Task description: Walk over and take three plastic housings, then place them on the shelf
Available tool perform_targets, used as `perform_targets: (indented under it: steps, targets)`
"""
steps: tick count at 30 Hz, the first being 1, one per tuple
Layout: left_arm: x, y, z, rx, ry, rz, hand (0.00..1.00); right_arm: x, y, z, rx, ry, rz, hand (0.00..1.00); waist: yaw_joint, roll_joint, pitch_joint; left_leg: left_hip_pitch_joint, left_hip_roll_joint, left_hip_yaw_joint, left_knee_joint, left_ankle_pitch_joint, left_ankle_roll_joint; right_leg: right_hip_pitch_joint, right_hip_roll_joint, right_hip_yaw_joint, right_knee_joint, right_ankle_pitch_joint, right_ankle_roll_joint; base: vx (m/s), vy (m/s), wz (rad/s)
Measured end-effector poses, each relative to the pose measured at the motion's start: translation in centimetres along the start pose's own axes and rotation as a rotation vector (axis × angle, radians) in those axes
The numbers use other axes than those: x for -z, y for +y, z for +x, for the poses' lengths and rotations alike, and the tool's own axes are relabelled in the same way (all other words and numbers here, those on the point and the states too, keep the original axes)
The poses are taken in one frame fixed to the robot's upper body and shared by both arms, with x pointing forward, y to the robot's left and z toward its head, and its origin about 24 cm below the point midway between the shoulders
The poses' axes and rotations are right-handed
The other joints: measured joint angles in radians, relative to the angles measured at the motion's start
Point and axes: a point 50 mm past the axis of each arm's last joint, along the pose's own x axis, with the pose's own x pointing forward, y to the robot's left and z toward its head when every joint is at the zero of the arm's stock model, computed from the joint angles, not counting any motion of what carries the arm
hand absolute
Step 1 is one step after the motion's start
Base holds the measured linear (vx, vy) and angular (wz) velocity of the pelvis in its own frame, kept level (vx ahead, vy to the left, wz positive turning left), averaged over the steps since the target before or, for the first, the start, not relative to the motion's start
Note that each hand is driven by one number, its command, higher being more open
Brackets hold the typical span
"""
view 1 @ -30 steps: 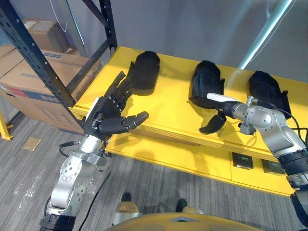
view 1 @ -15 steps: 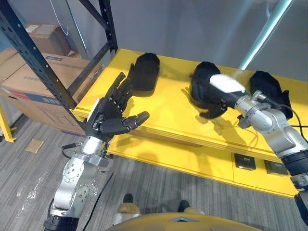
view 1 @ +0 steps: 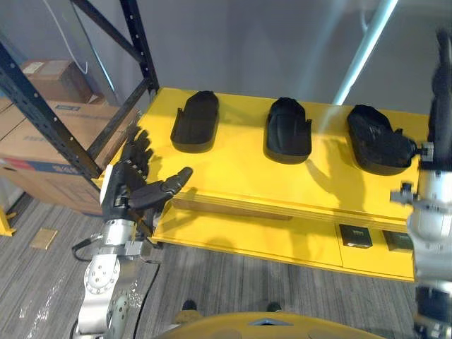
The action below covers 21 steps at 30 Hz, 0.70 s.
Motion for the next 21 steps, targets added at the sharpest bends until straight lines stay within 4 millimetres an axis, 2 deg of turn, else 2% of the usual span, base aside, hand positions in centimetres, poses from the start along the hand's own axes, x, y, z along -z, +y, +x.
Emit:
perform_targets:
  steps: [2,4,5,7,9,10,11,14,17,18,21]
  targets:
    - [1.6,1.7,-2.3,-0.135,0.086,0.033,1.00,2.7,-1.3,-4.9,0.122,0.258,0.007,1.00,-0.005,0.016,-0.012,0.000,0.003,0.018,0.000,-0.008,-0.001,-0.011,0.002,0.012,-0.001,0.000,0.000,0.01,0.001,-0.19]
    - [2.8,2.8,-4.0,-0.213,0.156,0.036,1.00,3.9,-2.2,-7.8,0.238,0.407,0.029,1.00,-0.012,0.026,-0.018,0.001,0.005,0.026,0.000,-0.011,-0.002,-0.015,0.005,0.019,-0.001,0.000,0.000,0.02,-0.004,-0.16]
    - [3.7,3.6,-5.4,-0.273,0.211,0.029,1.00,4.9,-2.8,-10.1,0.335,0.527,0.043,1.00,-0.026,0.031,-0.022,0.005,0.008,0.031,0.000,-0.013,-0.003,-0.015,0.007,0.024,-0.001,-0.001,-0.001,0.02,-0.008,-0.15]
    - [5.2,4.2,-7.1,-0.331,0.291,0.019,1.00,6.3,-3.0,-13.8,0.429,0.712,0.034,1.00,-0.029,0.030,-0.023,0.019,0.015,0.053,0.000,-0.018,-0.007,-0.014,0.013,0.041,0.000,-0.001,-0.001,0.00,-0.007,-0.25]
    - [6.5,4.5,-8.5,-0.365,0.365,0.007,1.00,7.3,-2.1,-17.4,0.397,0.882,0.018,1.00,-0.032,0.019,-0.040,0.036,0.026,0.091,0.000,-0.034,-0.010,-0.012,0.019,0.058,0.002,-0.001,-0.002,-0.02,-0.002,-0.29]
    - [6.9,4.5,-8.7,-0.370,0.383,0.005,1.00,7.5,-1.7,-18.3,0.374,0.921,0.011,1.00,-0.032,0.015,-0.046,0.039,0.030,0.110,0.001,-0.035,-0.010,-0.012,0.019,0.060,0.002,-0.002,-0.001,-0.02,0.000,-0.14]
    - [7.6,4.3,-9.0,-0.372,0.410,-0.001,1.00,7.7,-1.1,-19.9,0.330,0.991,0.006,1.00,-0.039,0.008,-0.057,0.041,0.042,0.165,0.001,-0.035,-0.010,-0.012,0.020,0.057,0.003,-0.003,-0.001,0.00,0.000,0.00]
    - [8.9,4.4,-9.9,-0.416,0.455,-0.031,1.00,7.8,1.3,-21.8,0.213,1.085,0.085,1.00,-0.041,0.004,-0.058,0.053,0.045,0.222,0.001,-0.035,-0.010,-0.011,0.012,0.060,0.008,-0.008,-0.001,-0.02,0.014,-0.02]
    - [10.4,4.9,-10.8,-0.485,0.514,-0.025,1.00,8.0,3.3,-23.4,0.109,1.175,0.176,1.00,-0.024,0.001,-0.065,0.054,0.042,0.224,0.000,-0.035,-0.010,-0.011,0.009,0.058,0.011,-0.011,-0.004,0.01,0.015,0.04]
    - [11.7,5.1,-11.6,-0.518,0.579,-0.020,1.00,8.3,4.7,-24.2,0.056,1.238,0.235,1.00,-0.023,0.004,-0.064,0.054,0.041,0.223,0.000,-0.035,-0.010,-0.010,0.007,0.054,0.014,-0.014,-0.007,0.01,0.015,0.08]
    - [14.4,5.0,-13.8,-0.556,0.739,-0.026,1.00,9.0,7.0,-25.6,-0.039,1.363,0.321,1.00,-0.022,0.001,-0.064,0.054,0.036,0.214,0.000,-0.035,-0.009,-0.007,0.002,0.049,0.016,-0.019,-0.004,0.02,0.020,0.06]
